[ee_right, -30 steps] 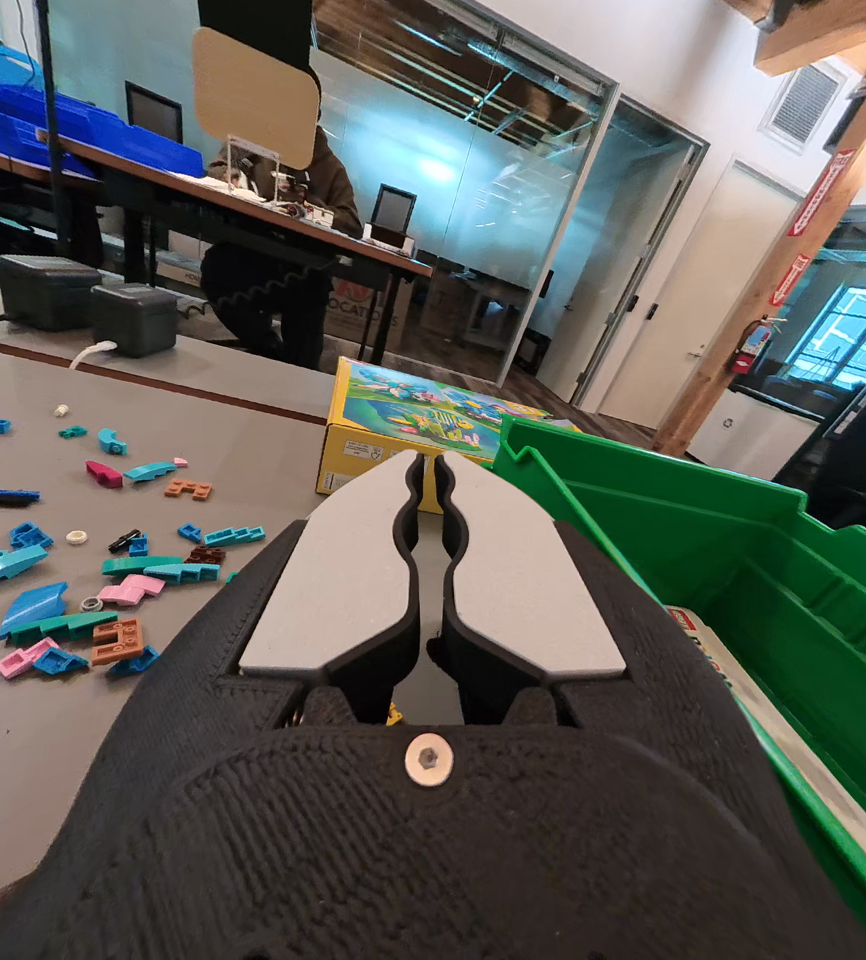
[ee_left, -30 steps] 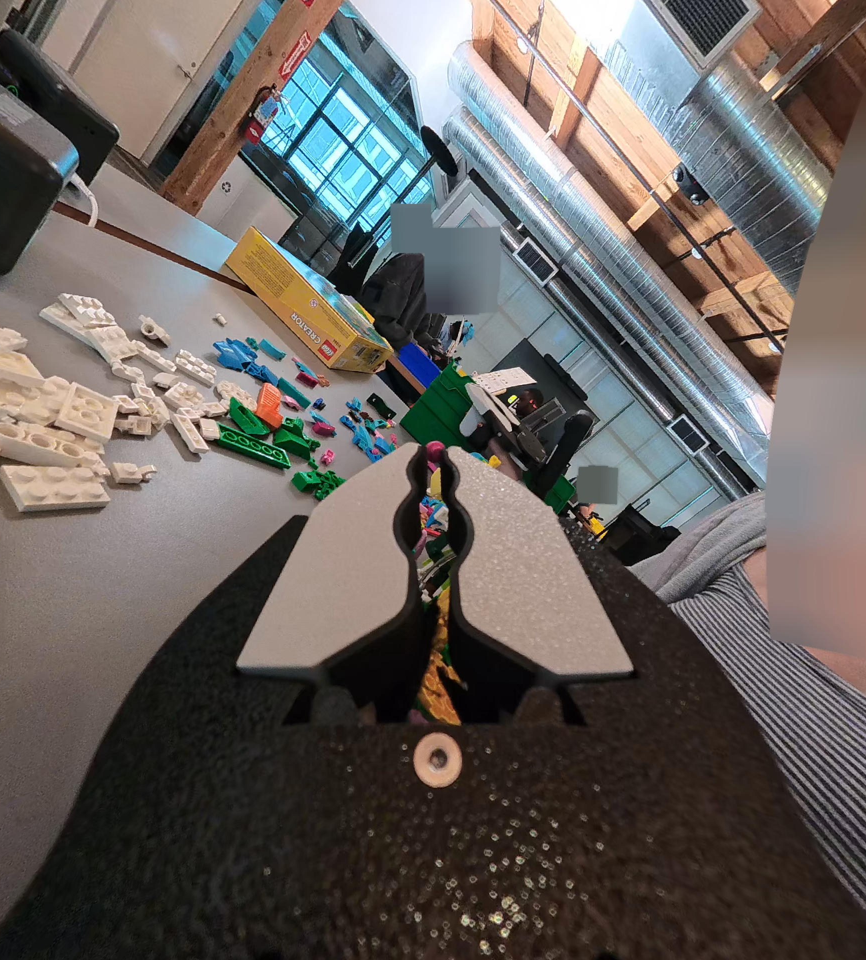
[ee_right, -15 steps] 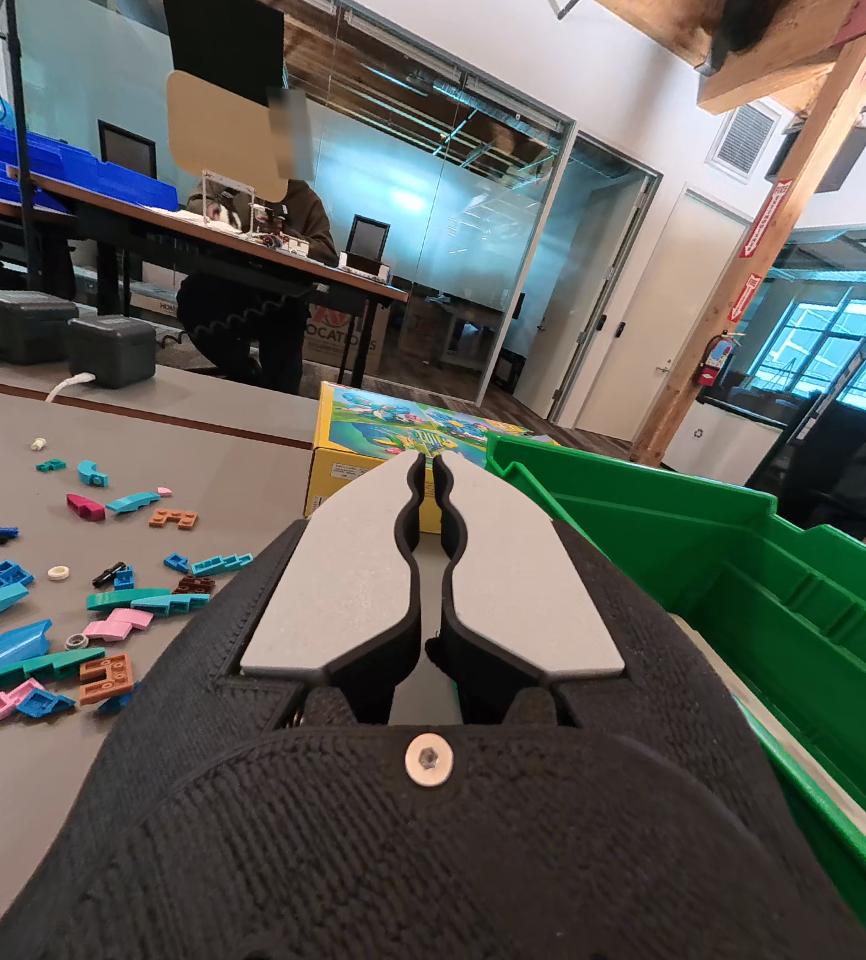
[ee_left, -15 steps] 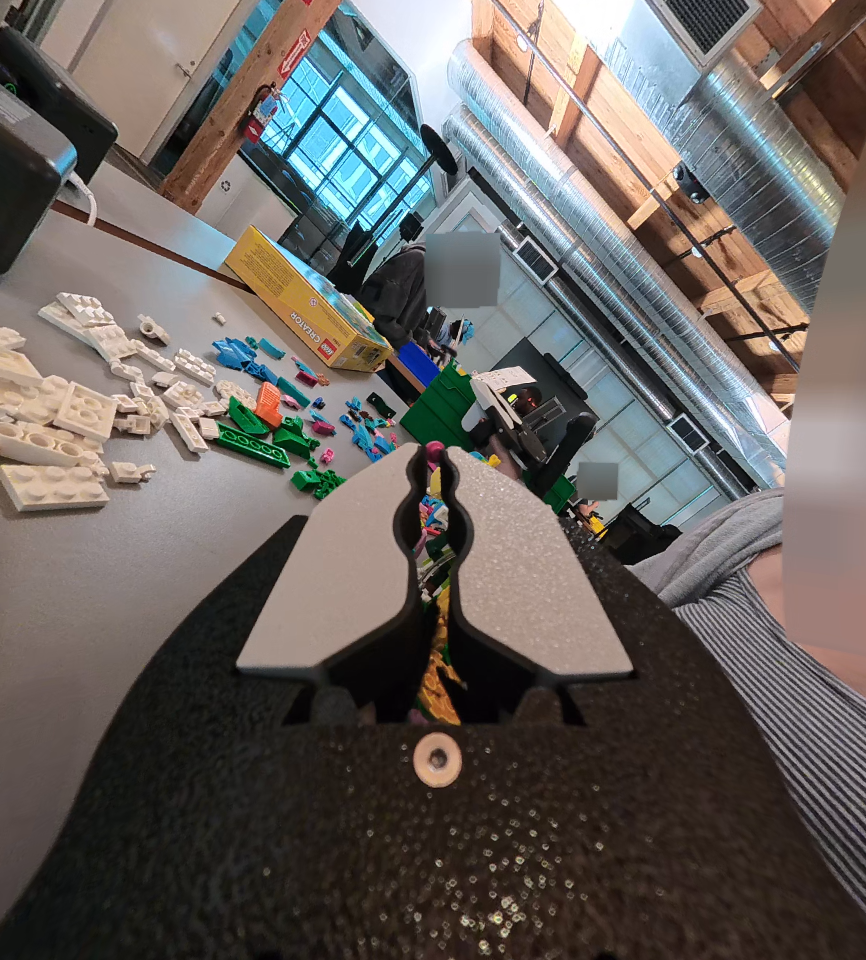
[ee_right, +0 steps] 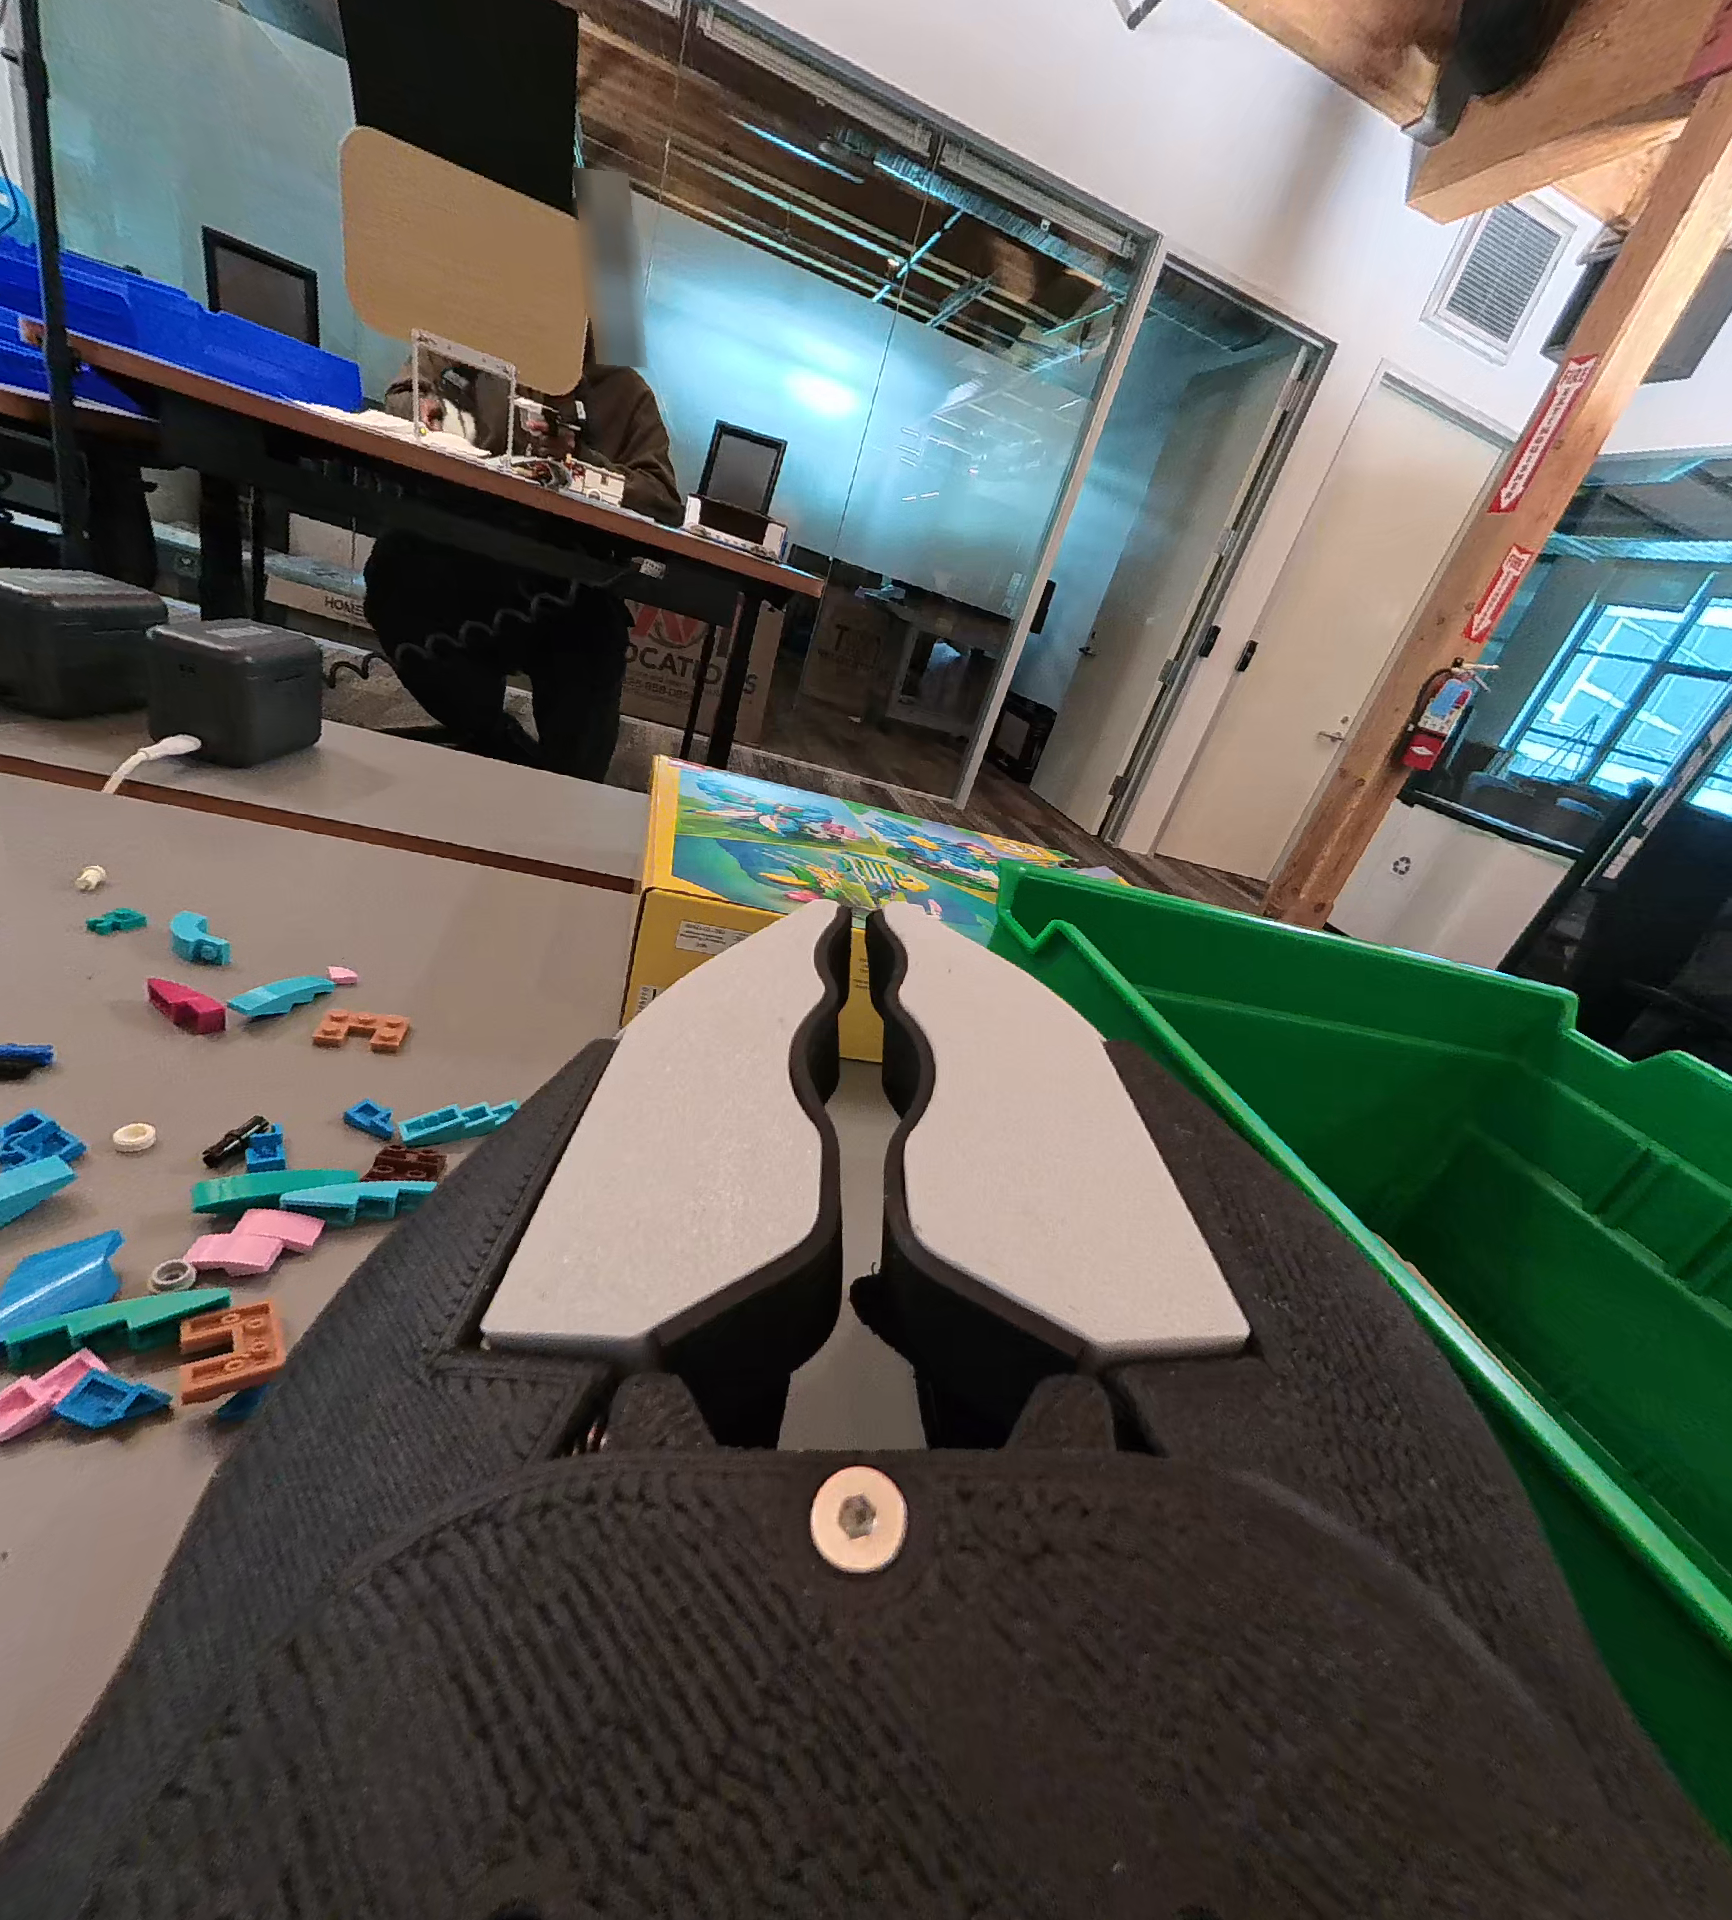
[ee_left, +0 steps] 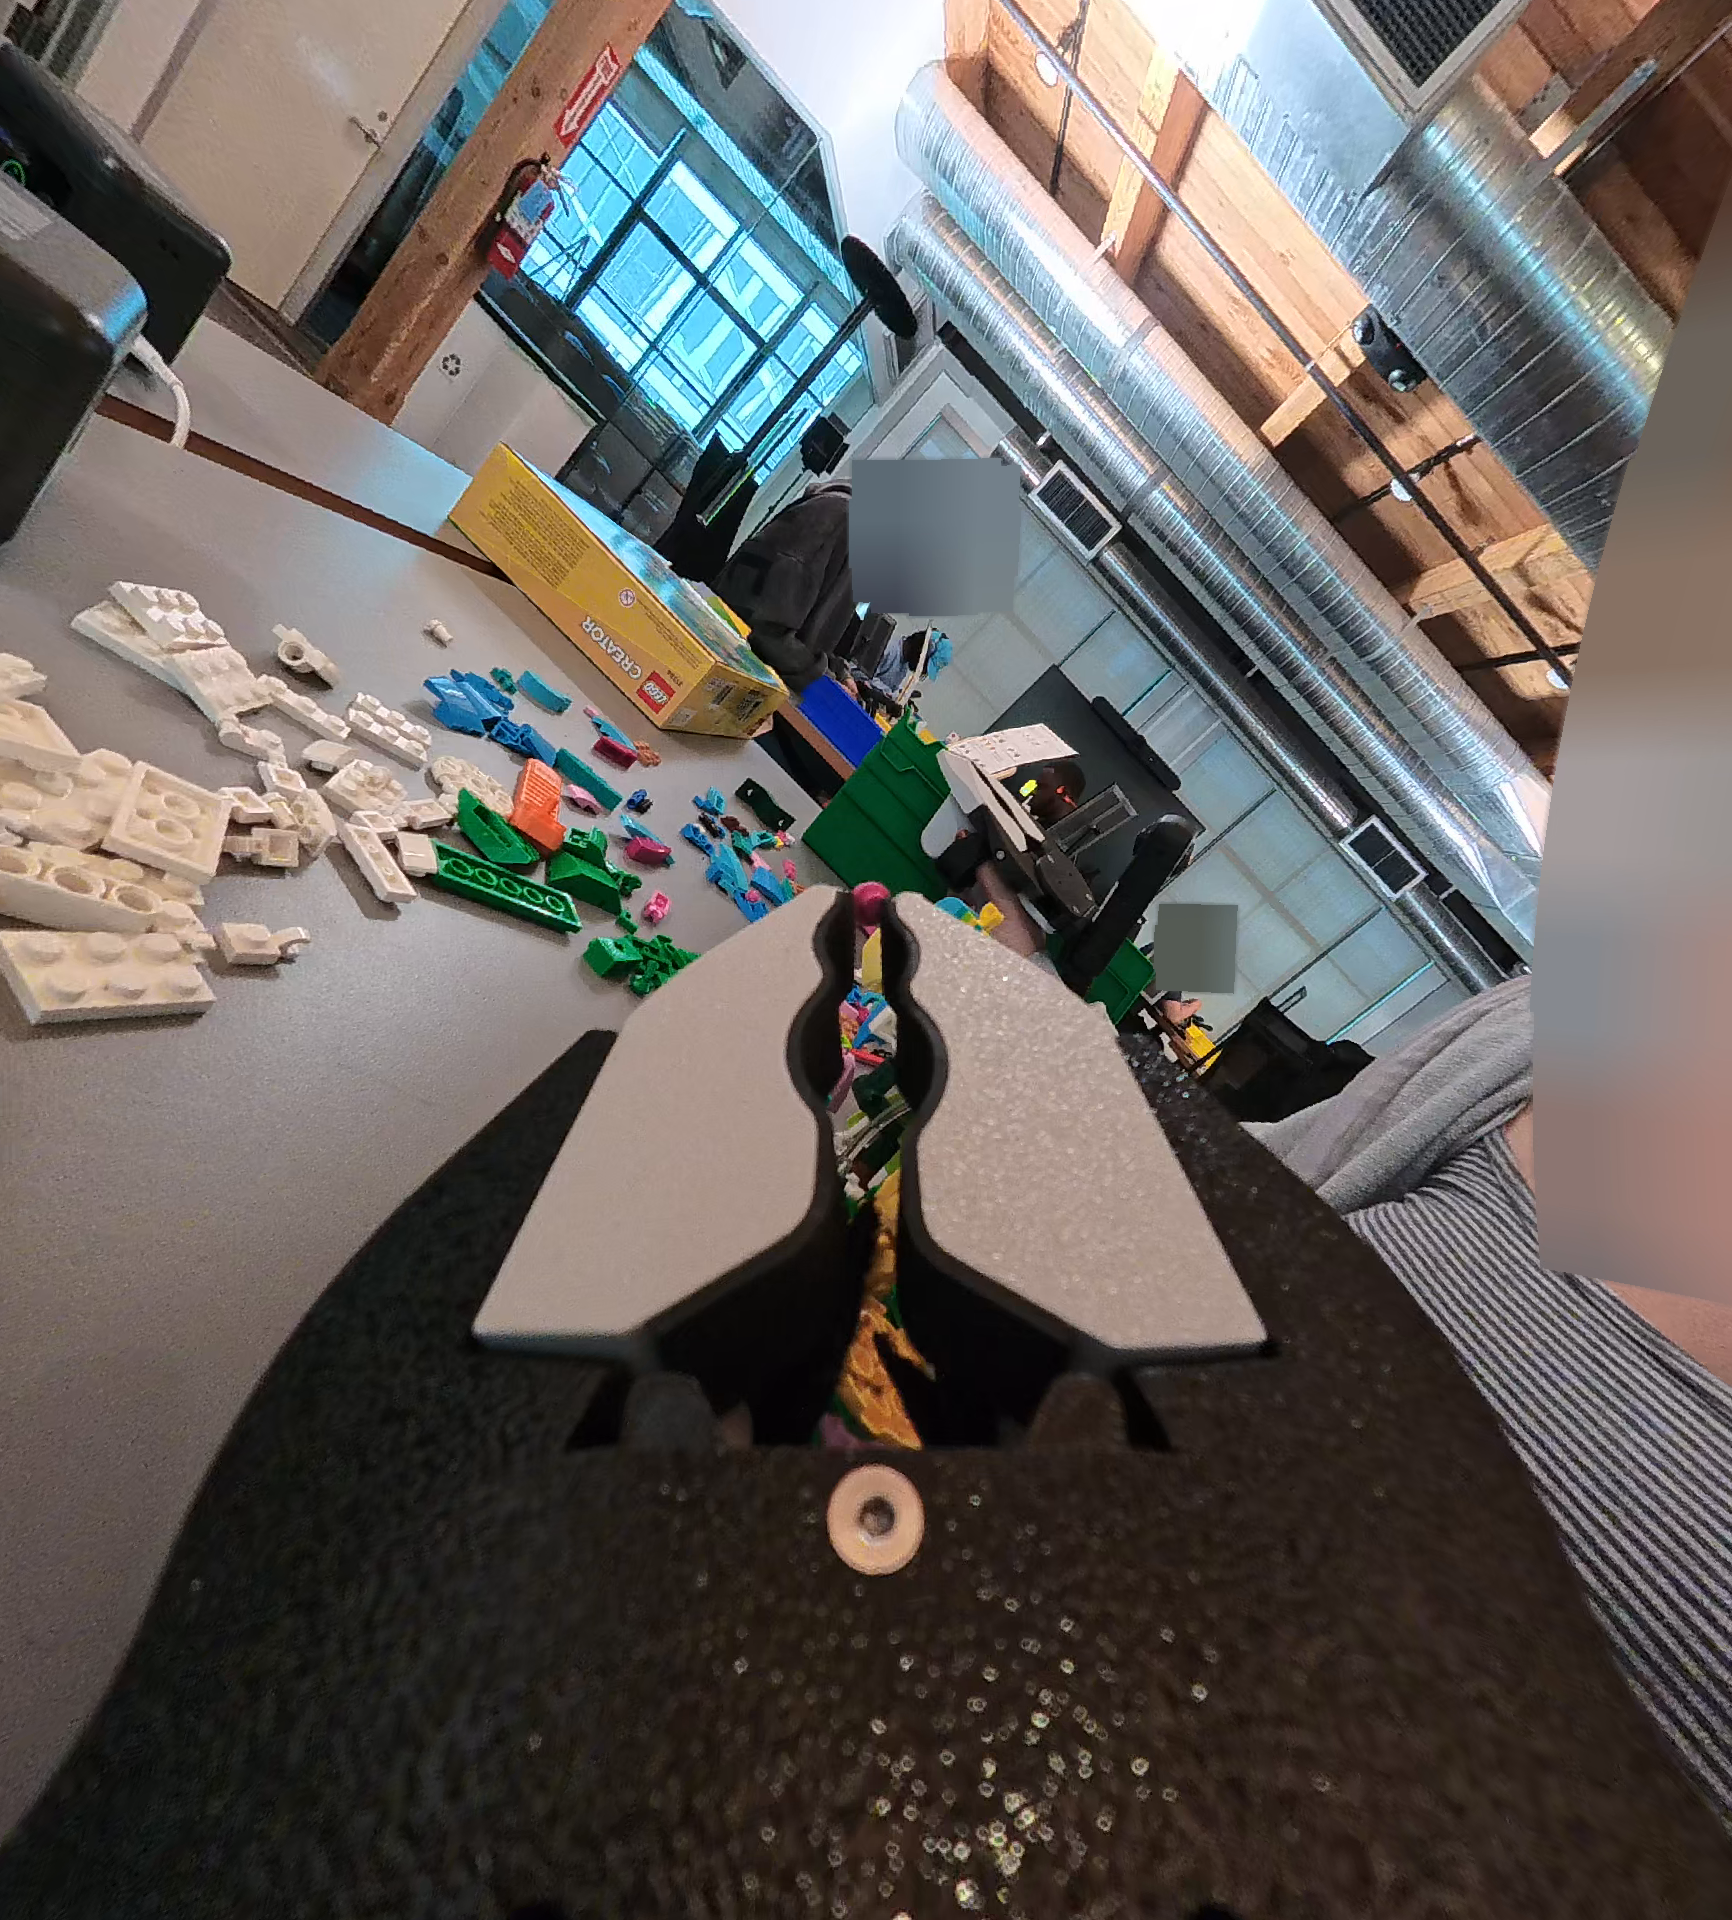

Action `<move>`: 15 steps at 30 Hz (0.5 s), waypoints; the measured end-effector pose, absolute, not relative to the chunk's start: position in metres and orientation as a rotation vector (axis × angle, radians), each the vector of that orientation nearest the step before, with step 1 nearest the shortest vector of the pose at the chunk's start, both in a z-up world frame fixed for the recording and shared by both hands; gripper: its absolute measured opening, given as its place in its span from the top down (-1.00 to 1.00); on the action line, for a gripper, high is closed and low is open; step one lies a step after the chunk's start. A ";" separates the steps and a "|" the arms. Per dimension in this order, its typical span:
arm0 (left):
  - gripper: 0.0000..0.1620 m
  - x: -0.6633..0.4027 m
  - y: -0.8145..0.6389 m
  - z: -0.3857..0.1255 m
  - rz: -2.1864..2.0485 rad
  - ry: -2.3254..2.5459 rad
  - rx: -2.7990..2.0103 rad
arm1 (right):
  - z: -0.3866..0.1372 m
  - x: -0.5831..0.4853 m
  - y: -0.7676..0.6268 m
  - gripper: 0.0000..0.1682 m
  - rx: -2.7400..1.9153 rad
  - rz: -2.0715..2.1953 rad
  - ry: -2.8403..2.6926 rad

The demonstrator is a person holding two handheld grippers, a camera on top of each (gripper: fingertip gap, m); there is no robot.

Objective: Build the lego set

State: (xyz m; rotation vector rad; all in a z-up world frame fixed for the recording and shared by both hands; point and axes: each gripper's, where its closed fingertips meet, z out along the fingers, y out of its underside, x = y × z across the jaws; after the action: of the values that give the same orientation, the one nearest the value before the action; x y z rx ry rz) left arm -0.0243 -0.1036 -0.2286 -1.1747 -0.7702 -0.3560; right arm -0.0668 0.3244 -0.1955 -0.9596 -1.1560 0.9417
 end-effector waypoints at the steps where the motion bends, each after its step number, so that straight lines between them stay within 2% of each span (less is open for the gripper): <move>1: 0.95 -0.024 -0.104 -0.229 -0.356 -0.771 -1.174 | -0.196 -0.067 0.325 0.98 -0.961 0.942 -1.156; 15: 0.95 -0.024 -0.102 -0.230 -0.350 -0.773 -1.190 | -0.198 -0.068 0.326 0.98 -0.968 0.935 -1.162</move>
State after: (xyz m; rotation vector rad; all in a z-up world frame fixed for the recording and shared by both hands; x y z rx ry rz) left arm -0.0237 -0.1023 -0.2300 -1.1902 -0.7727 -0.3495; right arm -0.0677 0.3256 -0.1977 -0.9676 -1.1617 0.9349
